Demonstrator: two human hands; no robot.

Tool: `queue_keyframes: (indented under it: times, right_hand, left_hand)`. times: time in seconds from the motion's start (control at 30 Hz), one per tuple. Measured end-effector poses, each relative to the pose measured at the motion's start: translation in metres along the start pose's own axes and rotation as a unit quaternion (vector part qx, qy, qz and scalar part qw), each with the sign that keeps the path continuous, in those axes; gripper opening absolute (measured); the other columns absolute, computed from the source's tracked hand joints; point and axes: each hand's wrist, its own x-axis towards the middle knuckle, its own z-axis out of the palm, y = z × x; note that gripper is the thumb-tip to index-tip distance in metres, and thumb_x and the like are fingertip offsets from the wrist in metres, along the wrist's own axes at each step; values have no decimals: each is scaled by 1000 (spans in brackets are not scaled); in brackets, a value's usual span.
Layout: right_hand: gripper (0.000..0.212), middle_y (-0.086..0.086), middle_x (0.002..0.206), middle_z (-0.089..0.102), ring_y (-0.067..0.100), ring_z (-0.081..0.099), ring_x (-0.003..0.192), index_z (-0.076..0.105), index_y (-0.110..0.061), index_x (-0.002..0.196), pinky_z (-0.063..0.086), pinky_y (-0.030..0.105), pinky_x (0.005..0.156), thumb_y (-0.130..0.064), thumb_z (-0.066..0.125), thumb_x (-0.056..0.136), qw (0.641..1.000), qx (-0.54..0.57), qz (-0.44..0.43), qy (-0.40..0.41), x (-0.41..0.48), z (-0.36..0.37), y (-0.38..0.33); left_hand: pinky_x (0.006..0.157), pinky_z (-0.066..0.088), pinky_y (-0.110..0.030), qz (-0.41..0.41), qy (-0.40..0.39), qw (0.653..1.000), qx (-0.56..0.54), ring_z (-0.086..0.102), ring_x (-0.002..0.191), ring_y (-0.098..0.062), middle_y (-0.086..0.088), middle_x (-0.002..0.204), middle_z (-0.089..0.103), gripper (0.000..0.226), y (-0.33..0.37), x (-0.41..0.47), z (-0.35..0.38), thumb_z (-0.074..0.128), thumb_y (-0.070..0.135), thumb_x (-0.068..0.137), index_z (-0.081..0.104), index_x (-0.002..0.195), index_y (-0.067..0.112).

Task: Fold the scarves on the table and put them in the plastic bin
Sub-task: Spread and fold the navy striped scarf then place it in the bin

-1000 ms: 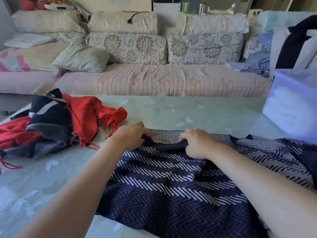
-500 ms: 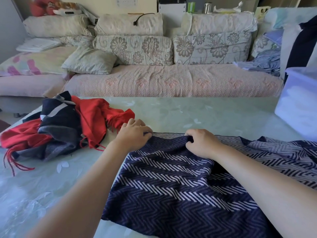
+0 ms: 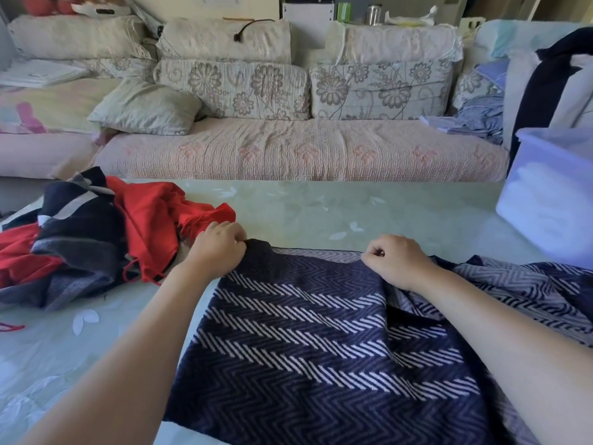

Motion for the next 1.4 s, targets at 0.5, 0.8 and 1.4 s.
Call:
queue_keyframes:
  times: [0.5,0.8,1.4]
  right_hand:
    - [25,-7,101,68,9,61,100,74,-18,109,40,22,88,-23,79,85,969,227,102,-9,13,-7,14]
    - [25,-4,121,66,21,61,111,67,-26,117,49,34,92,-19,60,94,992,-97,56,67,9,-4,19]
    - [57,13,159,25,33,24,146,21,-18,156,13,61,115,-27,34,101,914,-378,69,-132,-68,-21,10]
  left_hand:
    - [100,35,-44,-87,4,995,41,41,125,-34,-9,131,54,28,-13,3,2,57,39,94,63,120,32]
    - [92,38,-47,-95,59,989,93,47,116,-35,-11,123,56,32,2,3,8,59,20,89,55,121,17]
    - [121,3,-44,-20,-108,989,97,-1,151,-19,2,165,3,63,45,-100,3,22,53,102,7,157,26]
